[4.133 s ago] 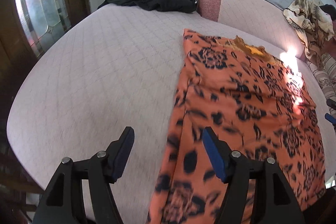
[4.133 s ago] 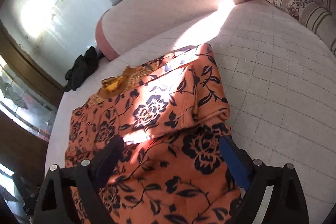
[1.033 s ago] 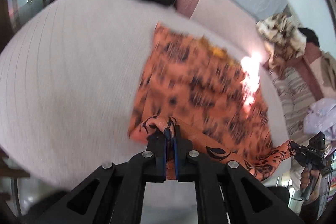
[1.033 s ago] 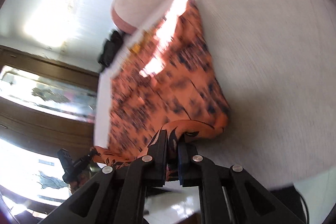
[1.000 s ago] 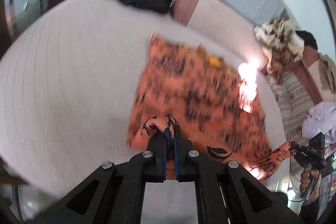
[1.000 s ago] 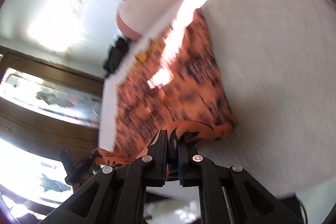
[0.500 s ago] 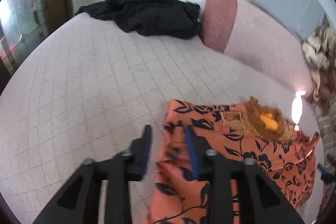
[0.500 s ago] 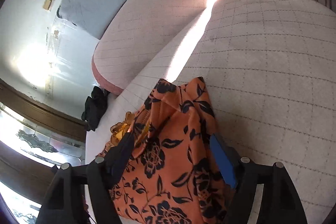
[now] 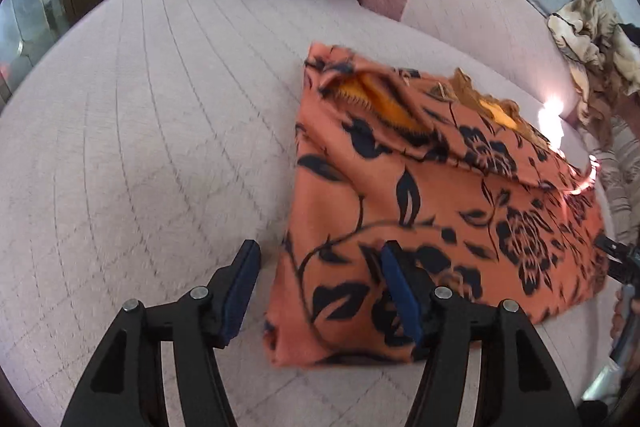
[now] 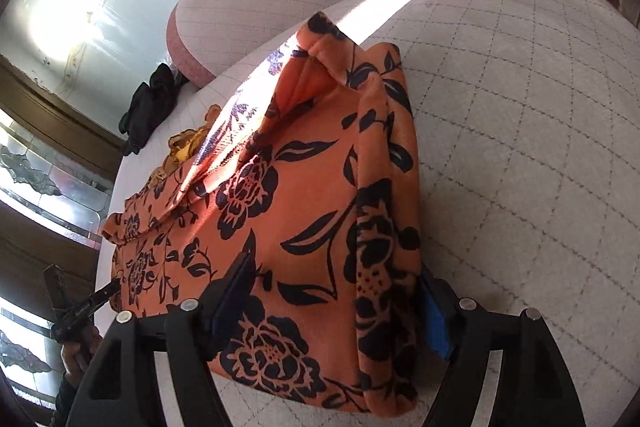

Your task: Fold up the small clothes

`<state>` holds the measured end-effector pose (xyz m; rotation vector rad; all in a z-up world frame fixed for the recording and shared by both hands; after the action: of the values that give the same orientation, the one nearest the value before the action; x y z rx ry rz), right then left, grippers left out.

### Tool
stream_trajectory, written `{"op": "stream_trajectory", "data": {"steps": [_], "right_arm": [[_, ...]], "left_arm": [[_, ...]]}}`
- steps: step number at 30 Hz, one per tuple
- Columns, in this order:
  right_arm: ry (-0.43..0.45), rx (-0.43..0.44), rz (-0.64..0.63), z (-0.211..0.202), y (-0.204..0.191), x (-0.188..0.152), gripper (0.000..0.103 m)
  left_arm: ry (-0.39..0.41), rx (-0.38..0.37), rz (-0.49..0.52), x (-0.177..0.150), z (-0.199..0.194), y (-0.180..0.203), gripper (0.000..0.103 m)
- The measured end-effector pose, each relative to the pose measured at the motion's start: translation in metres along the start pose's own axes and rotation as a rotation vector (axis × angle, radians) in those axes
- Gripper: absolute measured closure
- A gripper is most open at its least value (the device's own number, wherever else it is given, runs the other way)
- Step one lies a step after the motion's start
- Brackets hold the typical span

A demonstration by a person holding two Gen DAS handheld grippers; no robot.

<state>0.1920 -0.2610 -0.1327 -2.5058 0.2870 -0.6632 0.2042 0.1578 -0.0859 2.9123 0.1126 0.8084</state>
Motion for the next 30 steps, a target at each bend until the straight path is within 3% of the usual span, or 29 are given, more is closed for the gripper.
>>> {"op": "stream_trajectory", "data": {"steps": [1,2,3,6,10,13,16,18,20,23,24,26,27,30], "right_arm": [[0.001,-0.010,-0.008,0.002,-0.002,0.001,0.031],[-0.009,-0.022,0.001,0.003,-0.004,0.003,0.038],[-0.027,-0.013,0.028,0.004,-0.002,0.006,0.071],[-0.043,0.025,0.047,-0.004,-0.009,0.011,0.076],[0.009,0.081,0.030,-0.045,-0.034,0.019,0.077],[0.043,0.107,-0.012,-0.082,-0.056,0.015,0.078],[0.063,0.123,-0.026,-0.120,-0.063,-0.007,0.078],[0.055,0.128,-0.016,-0.138,-0.055,-0.034,0.077],[0.010,0.105,0.015,-0.142,-0.036,-0.071,0.076],[-0.133,0.024,0.067,-0.111,0.012,-0.129,0.061],[-0.172,-0.043,0.091,-0.100,0.029,-0.145,0.047],[-0.095,-0.002,0.071,-0.110,0.035,-0.154,0.043],[-0.072,-0.018,0.076,-0.119,0.034,-0.152,0.035],[0.043,-0.025,0.033,-0.144,0.028,-0.136,0.033]], "left_arm": [[-0.003,0.007,0.036,0.003,0.003,0.008,0.075],[-0.021,0.036,0.063,0.008,0.006,0.016,0.084],[-0.023,0.059,0.062,0.013,0.005,0.020,0.092],[-0.014,0.053,0.026,0.031,-0.008,0.025,0.094],[0.069,0.036,0.039,0.043,-0.052,0.032,0.094],[0.116,0.011,0.041,0.037,-0.090,0.034,0.094],[0.134,-0.034,0.038,0.010,-0.126,0.031,0.094],[0.106,-0.054,0.040,-0.023,-0.136,0.026,0.093],[0.027,-0.059,0.054,-0.060,-0.120,0.022,0.091],[-0.106,0.017,0.067,-0.105,-0.070,0.011,0.083],[-0.064,-0.014,0.046,-0.107,-0.072,0.005,0.079],[-0.052,-0.024,-0.011,-0.098,-0.084,-0.004,0.075],[-0.020,-0.026,-0.029,-0.095,-0.095,-0.004,0.075],[0.063,-0.021,0.019,-0.075,-0.112,-0.004,0.065]]}}
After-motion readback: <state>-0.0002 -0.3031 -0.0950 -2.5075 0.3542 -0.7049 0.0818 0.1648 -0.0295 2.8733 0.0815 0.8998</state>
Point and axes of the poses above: each gripper's, at about its wrist camera, not at the fingertips, and z roughly the way its jaws point, y to its right, x to its top, the point moved 2 cm from there along z, roughly the way its jaws point, and after that the axes turned 2 degrees about x, right-handed, at the moved point
